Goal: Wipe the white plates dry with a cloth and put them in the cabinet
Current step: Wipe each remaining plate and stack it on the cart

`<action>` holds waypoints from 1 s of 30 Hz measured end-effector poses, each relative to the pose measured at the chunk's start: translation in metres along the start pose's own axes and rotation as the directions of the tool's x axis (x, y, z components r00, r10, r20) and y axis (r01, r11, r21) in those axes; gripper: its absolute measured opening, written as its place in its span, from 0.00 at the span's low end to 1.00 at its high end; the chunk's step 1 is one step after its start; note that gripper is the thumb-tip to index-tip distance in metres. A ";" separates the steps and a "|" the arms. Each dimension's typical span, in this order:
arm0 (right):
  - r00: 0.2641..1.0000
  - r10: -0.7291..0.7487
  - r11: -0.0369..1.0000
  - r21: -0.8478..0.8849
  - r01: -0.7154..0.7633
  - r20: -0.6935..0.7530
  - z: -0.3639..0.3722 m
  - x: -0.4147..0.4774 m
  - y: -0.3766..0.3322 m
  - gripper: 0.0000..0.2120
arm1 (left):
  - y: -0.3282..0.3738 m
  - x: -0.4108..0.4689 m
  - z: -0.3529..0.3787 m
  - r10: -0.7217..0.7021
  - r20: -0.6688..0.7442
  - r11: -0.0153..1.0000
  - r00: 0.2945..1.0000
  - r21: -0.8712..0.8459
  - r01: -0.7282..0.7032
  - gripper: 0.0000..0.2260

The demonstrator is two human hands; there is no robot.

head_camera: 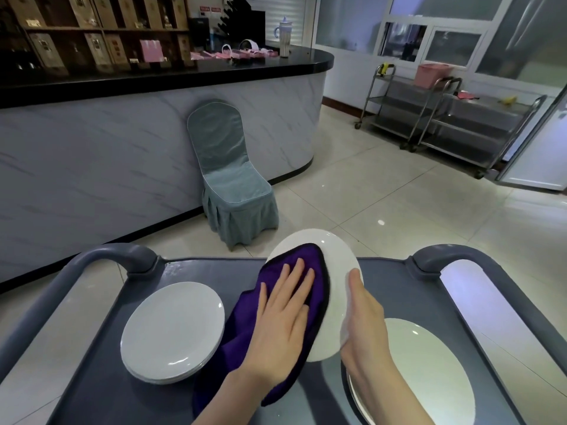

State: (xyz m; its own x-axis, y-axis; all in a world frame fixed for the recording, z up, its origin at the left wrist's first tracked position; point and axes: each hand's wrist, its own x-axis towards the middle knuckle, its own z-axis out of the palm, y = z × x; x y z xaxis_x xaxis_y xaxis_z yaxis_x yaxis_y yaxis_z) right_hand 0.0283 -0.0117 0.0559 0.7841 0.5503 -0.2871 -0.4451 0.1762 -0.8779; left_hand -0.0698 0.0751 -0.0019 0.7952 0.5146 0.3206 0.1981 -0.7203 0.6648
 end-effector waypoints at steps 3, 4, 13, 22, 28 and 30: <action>0.999 0.002 0.999 -0.035 -0.004 -0.035 0.000 0.004 0.002 0.18 | 0.012 -0.005 0.008 0.168 0.080 0.979 0.983 0.108 -0.176 0.27; 0.999 0.010 0.999 -0.045 -0.012 -0.039 0.001 0.004 0.003 0.19 | 0.014 -0.004 0.010 0.209 0.096 0.965 0.973 0.141 -0.221 0.28; 1.000 0.011 0.984 -0.175 -0.013 -0.010 0.000 -0.002 0.010 0.19 | -0.005 0.031 -0.008 0.003 0.007 0.989 1.000 -0.145 -0.001 0.24; 0.997 -0.024 0.995 -0.099 0.017 -0.071 -0.009 0.013 -0.004 0.21 | -0.005 -0.009 0.006 0.002 0.113 0.999 0.994 -0.036 0.002 0.24; 0.998 0.024 0.993 -0.114 -0.030 -0.054 -0.008 0.004 0.011 0.19 | 0.002 0.006 -0.001 0.070 0.152 0.997 0.986 0.005 -0.072 0.24; 0.997 0.015 0.995 -0.098 -0.022 -0.078 -0.009 0.005 0.005 0.19 | -0.006 0.008 -0.007 0.016 0.122 0.999 0.992 -0.032 -0.012 0.24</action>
State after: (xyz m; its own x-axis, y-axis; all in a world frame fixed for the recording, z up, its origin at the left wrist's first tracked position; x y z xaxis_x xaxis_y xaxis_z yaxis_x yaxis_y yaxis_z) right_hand 0.0342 -0.0154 0.0466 0.8089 0.4874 -0.3290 -0.4181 0.0832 -0.9046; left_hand -0.0688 0.0869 0.0016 0.8625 0.4423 0.2461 0.1701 -0.7112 0.6821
